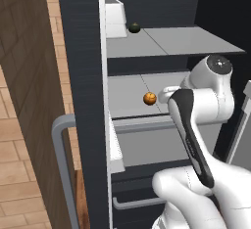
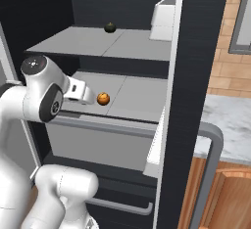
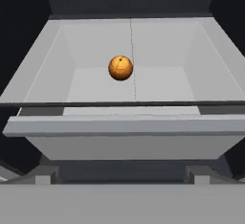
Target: Pick up the orange and tangerine from the fridge and place one fruit on each plate on the dining counter.
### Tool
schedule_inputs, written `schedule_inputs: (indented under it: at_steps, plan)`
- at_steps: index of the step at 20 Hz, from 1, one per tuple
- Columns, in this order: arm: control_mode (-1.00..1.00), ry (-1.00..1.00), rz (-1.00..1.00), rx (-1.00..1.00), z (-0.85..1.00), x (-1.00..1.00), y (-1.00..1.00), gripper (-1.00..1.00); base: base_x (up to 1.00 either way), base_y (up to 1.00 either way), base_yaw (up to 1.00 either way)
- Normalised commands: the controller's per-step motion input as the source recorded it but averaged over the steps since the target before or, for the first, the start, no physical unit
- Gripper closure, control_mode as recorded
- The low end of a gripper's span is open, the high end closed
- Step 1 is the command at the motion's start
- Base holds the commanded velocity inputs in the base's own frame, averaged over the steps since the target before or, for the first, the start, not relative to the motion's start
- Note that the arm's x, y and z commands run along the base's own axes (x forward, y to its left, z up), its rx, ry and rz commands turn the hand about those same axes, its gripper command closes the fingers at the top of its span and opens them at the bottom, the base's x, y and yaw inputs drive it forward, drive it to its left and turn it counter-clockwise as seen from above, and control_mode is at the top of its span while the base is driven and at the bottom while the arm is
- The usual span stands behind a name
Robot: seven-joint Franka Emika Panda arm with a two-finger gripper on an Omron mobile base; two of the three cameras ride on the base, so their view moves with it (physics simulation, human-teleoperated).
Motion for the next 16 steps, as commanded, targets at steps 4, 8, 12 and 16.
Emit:
schedule_inputs:
  at_steps: [4,8,12,16]
  plan:
    - [-1.0,-0.05,0.06,0.0,-0.24,0.44,-0.03,-1.0,0.0,0.0,0.0]
    - [-1.0,-0.06,0.04,0.0,-0.16,0.35,0.0,-1.0,0.0,0.0,0.0]
    - [-1.0,0.01,0.01,0.0,-0.16,0.52,0.0,-1.0,0.0,0.0,0.0]
    - [-1.0,0.06,0.0,0.01,-0.08,0.42,0.0,-1.0,0.0,0.0,0.0]
